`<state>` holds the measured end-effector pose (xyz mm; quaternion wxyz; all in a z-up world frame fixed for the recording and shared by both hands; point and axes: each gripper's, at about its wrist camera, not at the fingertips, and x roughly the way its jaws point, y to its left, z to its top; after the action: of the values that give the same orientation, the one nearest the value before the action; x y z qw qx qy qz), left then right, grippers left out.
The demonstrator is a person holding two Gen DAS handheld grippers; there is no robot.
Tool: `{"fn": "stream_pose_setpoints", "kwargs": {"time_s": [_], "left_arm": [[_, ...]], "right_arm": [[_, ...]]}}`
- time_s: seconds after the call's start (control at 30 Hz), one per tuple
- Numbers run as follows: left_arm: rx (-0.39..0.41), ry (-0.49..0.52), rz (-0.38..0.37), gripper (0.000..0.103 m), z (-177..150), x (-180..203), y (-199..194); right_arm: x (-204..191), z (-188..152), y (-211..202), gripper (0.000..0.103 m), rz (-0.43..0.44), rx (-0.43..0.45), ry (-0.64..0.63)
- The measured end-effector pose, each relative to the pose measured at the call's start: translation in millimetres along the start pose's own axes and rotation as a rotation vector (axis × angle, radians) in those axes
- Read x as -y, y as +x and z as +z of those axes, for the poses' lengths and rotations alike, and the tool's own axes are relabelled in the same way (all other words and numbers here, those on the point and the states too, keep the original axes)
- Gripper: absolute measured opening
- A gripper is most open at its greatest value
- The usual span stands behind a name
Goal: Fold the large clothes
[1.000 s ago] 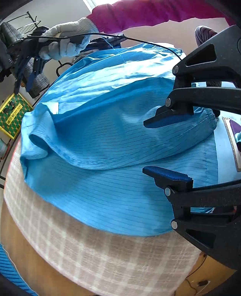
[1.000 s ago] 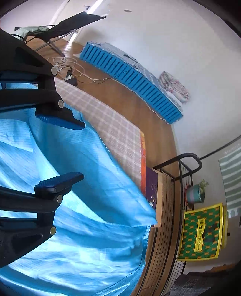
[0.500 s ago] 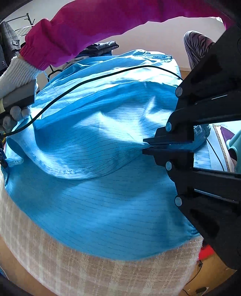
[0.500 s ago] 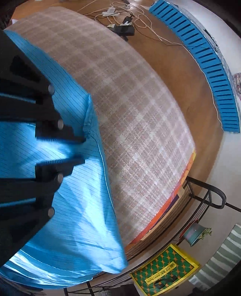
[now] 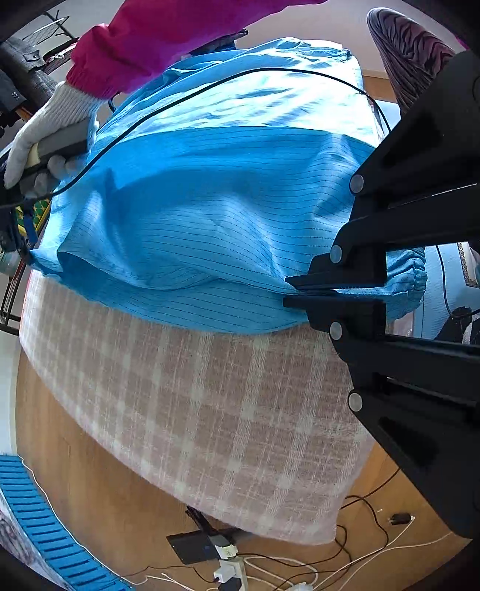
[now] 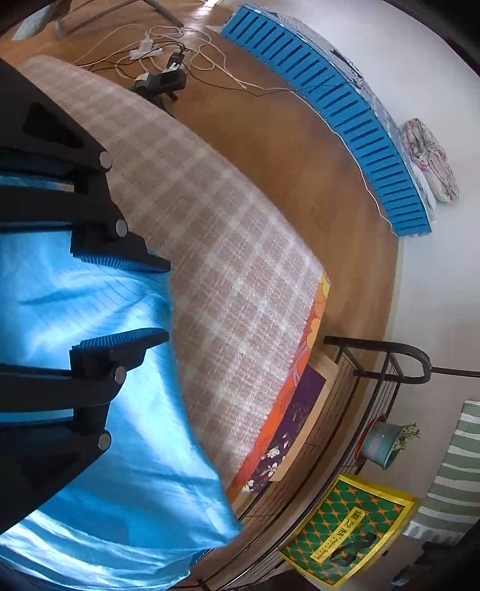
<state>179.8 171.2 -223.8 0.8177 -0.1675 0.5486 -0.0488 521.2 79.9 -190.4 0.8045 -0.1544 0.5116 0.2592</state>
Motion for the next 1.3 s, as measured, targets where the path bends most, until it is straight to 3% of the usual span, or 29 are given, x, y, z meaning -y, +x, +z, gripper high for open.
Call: {"fn": "stream_pose_setpoints", "kwargs": {"time_s": [0.07,0.17,0.2,0.33,0.43,0.5,0.6,0.63,0.7,0.77,0.97,1.0,1.03,1.07,1.13,1.2,1.3], "left_arm": [[-0.001,0.002,-0.013,0.000,-2,0,-1],[-0.029,0.004,-0.061,0.000,-10,0,1],[-0.033,0.007,-0.068,0.000,-10,4,2],[-0.047,-0.010,-0.131,0.000,-14,9,-3],[-0.089,-0.007,-0.292,0.000,-16,15,-8],[-0.068,-0.012,-0.270,0.002,-17,20,-19],[-0.012,-0.037,-0.281,0.018,-8,15,-33],[0.003,-0.069,-0.285,0.029,-3,10,-34],[0.011,-0.102,-0.269,0.034,8,2,-26],[-0.004,-0.117,-0.220,0.034,19,-2,-13],[-0.055,-0.158,-0.175,0.034,37,-7,36],[-0.061,-0.168,-0.182,0.031,37,-7,42],[-0.063,-0.170,-0.175,0.010,37,-6,46],[-0.059,-0.155,-0.148,0.003,37,-3,49],[-0.029,-0.118,-0.098,0.001,38,5,48],[-0.002,-0.081,-0.060,0.000,38,13,41],[0.036,-0.066,-0.013,0.000,34,12,28]], "right_arm": [[9,-14,-17,0.035,-0.022,0.002,-0.005],[28,-49,-51,0.052,-0.007,0.037,0.000],[35,-63,-61,0.052,-0.005,0.044,0.007],[52,-125,-73,0.052,-0.013,-0.034,-0.022],[61,-162,-68,0.040,-0.111,-0.112,-0.071],[73,-181,-73,0.040,-0.154,-0.126,-0.040],[91,-205,-95,0.043,-0.078,-0.095,0.057],[95,-214,-104,0.043,-0.050,-0.082,0.086],[97,-234,-118,0.045,0.023,-0.074,0.130],[92,-257,-129,0.047,0.088,-0.075,0.165],[71,-329,-145,0.047,0.257,-0.111,0.238],[69,-337,-145,0.047,0.279,-0.106,0.250],[67,-345,-145,0.047,0.308,-0.102,0.263],[65,-350,-143,0.046,0.332,-0.102,0.275],[61,-357,-141,0.040,0.349,-0.075,0.284],[59,-357,-135,0.010,0.394,-0.086,0.294],[47,-355,-127,0.000,0.442,-0.105,0.272]]}}
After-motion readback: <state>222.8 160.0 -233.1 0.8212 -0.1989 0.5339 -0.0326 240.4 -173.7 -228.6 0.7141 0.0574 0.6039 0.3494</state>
